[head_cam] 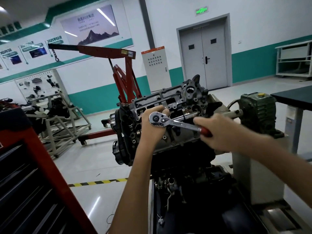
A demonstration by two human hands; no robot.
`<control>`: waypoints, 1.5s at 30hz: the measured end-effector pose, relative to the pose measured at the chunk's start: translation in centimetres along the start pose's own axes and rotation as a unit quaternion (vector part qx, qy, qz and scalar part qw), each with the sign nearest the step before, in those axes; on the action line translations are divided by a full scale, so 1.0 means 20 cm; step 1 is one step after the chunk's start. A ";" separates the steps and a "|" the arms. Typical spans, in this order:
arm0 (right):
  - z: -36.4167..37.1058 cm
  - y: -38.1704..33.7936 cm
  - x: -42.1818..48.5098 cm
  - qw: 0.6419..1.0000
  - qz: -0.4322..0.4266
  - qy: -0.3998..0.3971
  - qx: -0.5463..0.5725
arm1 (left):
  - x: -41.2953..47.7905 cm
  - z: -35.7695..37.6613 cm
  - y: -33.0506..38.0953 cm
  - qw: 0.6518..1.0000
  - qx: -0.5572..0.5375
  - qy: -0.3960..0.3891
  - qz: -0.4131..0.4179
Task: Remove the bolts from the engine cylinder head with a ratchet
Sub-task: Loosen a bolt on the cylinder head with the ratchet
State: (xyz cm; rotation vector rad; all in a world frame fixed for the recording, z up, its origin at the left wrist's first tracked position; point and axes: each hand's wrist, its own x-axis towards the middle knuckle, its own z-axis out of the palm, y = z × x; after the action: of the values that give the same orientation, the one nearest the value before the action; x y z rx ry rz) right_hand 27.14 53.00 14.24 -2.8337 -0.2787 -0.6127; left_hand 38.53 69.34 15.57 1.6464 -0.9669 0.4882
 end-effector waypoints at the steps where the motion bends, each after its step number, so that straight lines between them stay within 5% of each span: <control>1: 0.07 -0.05 -0.05 0.997 0.022 0.014 0.069 | 0.00 0.02 0.00 1.000 -0.001 0.018 0.000; 5: 0.37 -0.32 -0.16 0.933 0.087 0.093 0.337 | 0.01 0.08 0.00 0.998 -0.009 0.063 0.000; 8: 0.48 -0.47 -0.14 0.890 0.096 0.112 0.430 | 0.01 0.08 0.01 0.998 -0.003 0.062 0.006; 15: 0.01 -0.07 -0.04 0.987 -0.029 -0.053 0.149 | 0.00 -0.06 -0.01 0.998 -0.026 -0.054 -0.008; 19: -0.17 0.05 0.07 0.991 -0.070 0.038 -0.109 | 0.03 -0.06 -0.01 0.997 0.027 -0.079 -0.001; 23: 0.12 -0.07 -0.09 0.996 -0.001 0.057 0.071 | -0.01 0.00 -0.03 1.000 -0.006 -0.007 0.012; 29: 0.54 -0.48 -0.14 0.898 0.092 0.147 0.404 | 0.00 0.06 -0.01 0.999 -0.011 0.037 0.024; 32: 0.46 -0.41 -0.13 0.926 0.067 0.118 0.353 | -0.01 0.04 -0.04 0.999 -0.016 0.036 0.016; 36: 0.11 -0.09 -0.07 0.993 -0.012 -0.001 0.116 | -0.02 -0.05 -0.03 1.000 -0.022 -0.019 0.004; 40: -0.16 0.07 0.07 0.991 -0.054 0.029 -0.120 | 0.02 -0.05 0.00 0.998 0.033 -0.062 0.004; 42: -0.12 0.04 0.05 0.996 -0.036 0.031 -0.079 | 0.02 -0.04 -0.02 0.999 0.021 -0.039 0.008; 45: 0.14 -0.14 -0.08 0.989 0.014 0.031 0.143 | 0.00 -0.03 -0.02 1.000 -0.005 0.006 0.004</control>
State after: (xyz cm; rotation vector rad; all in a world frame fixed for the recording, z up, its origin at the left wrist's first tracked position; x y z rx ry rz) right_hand 26.14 56.23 11.69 -2.5350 -0.2913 -0.5999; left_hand 39.01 69.93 15.44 1.6293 -0.9667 0.4963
